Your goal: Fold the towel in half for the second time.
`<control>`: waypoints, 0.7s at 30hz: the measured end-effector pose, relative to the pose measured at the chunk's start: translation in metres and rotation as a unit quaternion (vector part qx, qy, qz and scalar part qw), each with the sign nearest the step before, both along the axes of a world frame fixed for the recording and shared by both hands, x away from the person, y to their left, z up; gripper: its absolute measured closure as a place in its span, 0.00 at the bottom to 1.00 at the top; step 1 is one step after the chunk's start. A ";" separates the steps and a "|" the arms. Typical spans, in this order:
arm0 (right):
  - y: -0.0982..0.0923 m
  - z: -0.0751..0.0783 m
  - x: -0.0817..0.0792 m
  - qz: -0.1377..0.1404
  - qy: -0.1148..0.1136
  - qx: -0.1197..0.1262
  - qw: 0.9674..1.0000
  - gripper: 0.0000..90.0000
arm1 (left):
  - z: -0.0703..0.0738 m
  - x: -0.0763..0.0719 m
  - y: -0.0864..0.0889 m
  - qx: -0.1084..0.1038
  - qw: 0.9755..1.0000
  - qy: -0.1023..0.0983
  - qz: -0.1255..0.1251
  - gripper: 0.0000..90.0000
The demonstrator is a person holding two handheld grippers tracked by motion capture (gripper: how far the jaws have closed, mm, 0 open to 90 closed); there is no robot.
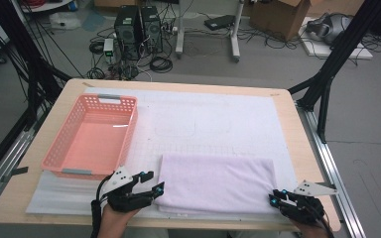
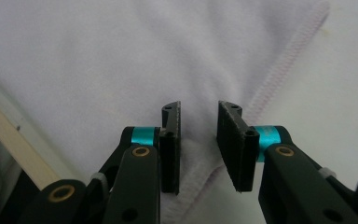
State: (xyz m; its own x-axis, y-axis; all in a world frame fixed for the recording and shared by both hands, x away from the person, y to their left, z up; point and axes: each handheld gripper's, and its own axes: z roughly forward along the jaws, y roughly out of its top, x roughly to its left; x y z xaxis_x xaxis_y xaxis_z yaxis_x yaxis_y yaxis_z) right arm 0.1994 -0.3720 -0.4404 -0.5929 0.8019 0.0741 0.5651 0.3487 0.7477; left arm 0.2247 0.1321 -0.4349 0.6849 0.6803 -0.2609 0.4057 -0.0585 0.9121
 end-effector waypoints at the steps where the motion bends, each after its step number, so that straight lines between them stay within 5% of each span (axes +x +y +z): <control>1: -0.002 0.003 0.000 -0.005 0.001 -0.001 1.000 0.76 | 0.000 0.005 -0.001 -0.001 1.000 0.001 0.007 0.46; 7: -0.010 0.014 0.016 -0.024 -0.035 0.065 0.997 0.73 | 0.001 0.027 -0.008 0.004 1.000 0.006 0.016 0.46; 13: 0.000 0.013 0.054 -0.031 -0.051 0.038 0.997 0.78 | 0.001 0.051 -0.020 0.021 1.000 0.010 0.013 0.53; 16: 0.002 0.008 0.076 -0.057 -0.052 0.017 0.997 0.60 | -0.001 0.067 -0.024 0.033 0.999 0.025 0.025 0.49; 21: -0.004 -0.005 0.103 -0.076 -0.010 0.002 0.997 0.42 | -0.010 0.089 -0.028 0.068 0.994 0.066 0.047 0.38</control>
